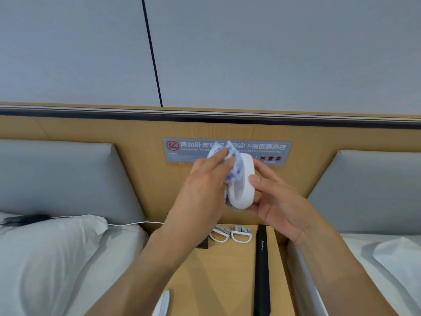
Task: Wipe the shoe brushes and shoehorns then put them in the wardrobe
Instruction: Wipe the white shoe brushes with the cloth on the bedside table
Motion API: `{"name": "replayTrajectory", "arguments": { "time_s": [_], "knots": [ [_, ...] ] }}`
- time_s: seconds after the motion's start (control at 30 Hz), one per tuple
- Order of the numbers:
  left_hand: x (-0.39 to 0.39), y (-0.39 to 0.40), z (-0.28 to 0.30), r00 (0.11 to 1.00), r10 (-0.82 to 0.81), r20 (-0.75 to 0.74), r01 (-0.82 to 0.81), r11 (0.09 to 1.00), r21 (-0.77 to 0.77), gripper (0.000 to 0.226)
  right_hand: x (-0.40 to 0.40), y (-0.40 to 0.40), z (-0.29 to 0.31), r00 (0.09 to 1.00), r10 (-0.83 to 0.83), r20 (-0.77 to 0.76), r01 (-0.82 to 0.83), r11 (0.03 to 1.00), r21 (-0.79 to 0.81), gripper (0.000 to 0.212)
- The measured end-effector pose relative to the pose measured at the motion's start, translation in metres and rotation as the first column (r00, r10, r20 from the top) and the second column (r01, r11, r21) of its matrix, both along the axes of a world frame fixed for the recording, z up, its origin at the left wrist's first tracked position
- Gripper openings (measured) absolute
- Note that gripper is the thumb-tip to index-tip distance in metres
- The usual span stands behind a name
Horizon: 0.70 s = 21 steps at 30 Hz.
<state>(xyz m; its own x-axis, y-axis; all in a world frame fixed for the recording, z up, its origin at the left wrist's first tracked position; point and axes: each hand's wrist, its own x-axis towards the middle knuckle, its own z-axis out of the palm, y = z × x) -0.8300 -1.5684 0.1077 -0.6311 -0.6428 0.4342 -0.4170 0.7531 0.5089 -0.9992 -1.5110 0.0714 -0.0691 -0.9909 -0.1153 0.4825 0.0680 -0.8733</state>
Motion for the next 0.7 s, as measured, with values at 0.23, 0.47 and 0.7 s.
{"name": "replayTrajectory", "arguments": {
  "time_s": [0.23,0.47,0.7],
  "knots": [
    [0.007,0.000,0.001,0.955,-0.273,0.113,0.278,0.960,-0.033,0.051,-0.015,0.005,0.003,0.996,-0.010,-0.093,0.011,1.000,0.007,0.059],
    [0.013,-0.017,0.008,0.911,-0.389,0.135,0.399,0.915,-0.062,0.051,-0.018,0.009,0.004,0.991,0.090,-0.095,-0.085,0.995,0.058,0.057],
    [0.002,-0.008,-0.007,0.939,-0.276,0.205,0.307,0.942,-0.137,0.051,-0.020,0.008,0.008,0.994,0.054,-0.091,-0.049,0.997,0.059,0.058]
  ]
}}
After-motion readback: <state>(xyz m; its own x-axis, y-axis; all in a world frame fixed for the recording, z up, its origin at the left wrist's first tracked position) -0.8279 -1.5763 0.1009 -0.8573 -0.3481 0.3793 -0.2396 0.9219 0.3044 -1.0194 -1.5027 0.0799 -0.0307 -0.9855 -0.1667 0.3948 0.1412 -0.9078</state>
